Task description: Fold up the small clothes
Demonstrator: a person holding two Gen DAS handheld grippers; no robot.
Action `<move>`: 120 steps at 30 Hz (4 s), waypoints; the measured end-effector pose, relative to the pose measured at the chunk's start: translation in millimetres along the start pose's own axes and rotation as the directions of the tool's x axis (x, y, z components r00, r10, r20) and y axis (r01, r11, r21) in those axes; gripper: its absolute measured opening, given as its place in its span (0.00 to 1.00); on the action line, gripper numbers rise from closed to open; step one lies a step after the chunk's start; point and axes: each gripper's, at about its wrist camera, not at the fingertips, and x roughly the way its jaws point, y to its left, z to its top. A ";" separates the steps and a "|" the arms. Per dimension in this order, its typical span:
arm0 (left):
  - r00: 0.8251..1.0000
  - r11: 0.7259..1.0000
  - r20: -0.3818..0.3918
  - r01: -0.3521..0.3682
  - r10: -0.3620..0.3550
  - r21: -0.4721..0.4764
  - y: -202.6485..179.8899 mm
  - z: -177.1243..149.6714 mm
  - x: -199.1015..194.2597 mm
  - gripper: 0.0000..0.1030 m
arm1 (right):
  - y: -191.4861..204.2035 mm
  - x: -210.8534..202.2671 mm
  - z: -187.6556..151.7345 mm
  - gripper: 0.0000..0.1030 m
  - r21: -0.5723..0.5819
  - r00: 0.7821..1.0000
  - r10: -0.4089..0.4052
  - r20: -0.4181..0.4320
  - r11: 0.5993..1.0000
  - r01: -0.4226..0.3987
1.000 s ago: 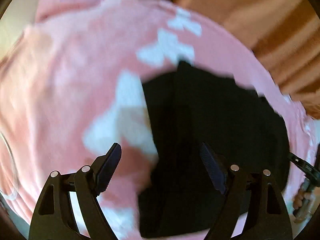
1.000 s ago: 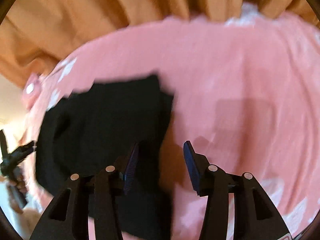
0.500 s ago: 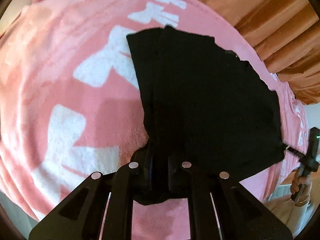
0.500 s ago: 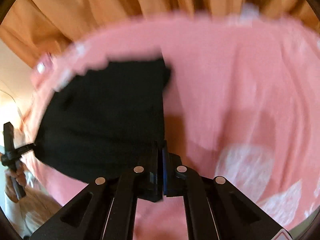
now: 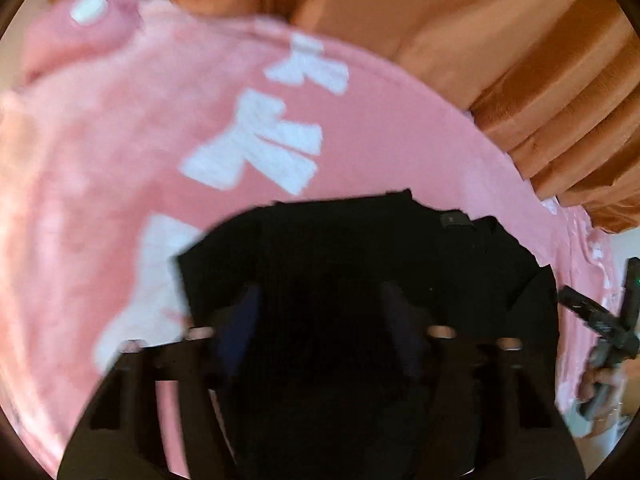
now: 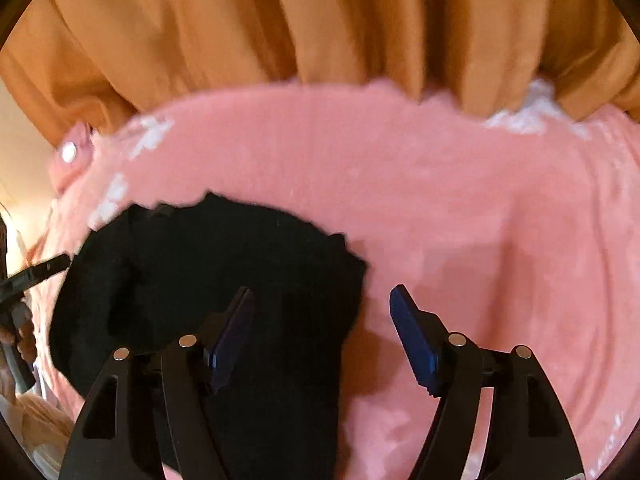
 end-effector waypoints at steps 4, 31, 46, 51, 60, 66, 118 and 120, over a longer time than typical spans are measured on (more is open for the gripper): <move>0.995 0.997 0.077 0.064 -0.060 -0.043 5.9 -3.0 -17.7 0.06 | 20.2 -8.0 -0.5 0.05 -0.025 0.998 0.046 0.046 0.999 -0.045; 0.995 0.990 0.058 -0.084 0.077 0.117 -17.5 -72.5 -25.9 0.11 | 84.4 0.9 -38.7 0.16 -0.161 0.996 0.076 -0.045 0.984 -0.082; 0.995 0.999 0.080 -0.052 0.053 -0.015 32.1 -94.7 -65.4 0.48 | -9.2 -41.3 -72.0 0.52 0.083 0.999 0.041 -0.029 0.996 -0.038; 0.999 0.999 0.034 0.002 -0.001 -0.043 31.0 -137.5 -58.8 0.48 | -9.7 -28.7 -125.6 0.53 0.179 0.979 0.164 -0.118 0.974 -0.141; 0.999 0.997 -0.016 -0.036 0.035 -0.075 44.8 -148.1 -64.2 0.05 | -25.1 -52.0 -128.9 0.02 0.205 0.996 0.065 -0.058 0.977 -0.051; 0.999 0.996 0.016 -0.041 0.043 -0.076 38.0 -144.8 -76.5 0.08 | -7.9 -50.1 -122.8 0.08 0.121 0.998 0.017 -0.062 0.993 -0.009; 0.965 0.989 0.222 -0.147 0.139 0.017 -32.1 -42.7 -71.5 0.34 | 75.5 -34.3 -17.1 0.17 -0.025 0.995 0.089 0.044 0.996 -0.088; 0.980 0.987 0.162 -0.130 0.113 0.099 -61.4 -49.5 -48.5 0.41 | 124.6 -11.3 -31.7 0.17 -0.160 0.994 0.106 -0.039 0.981 -0.111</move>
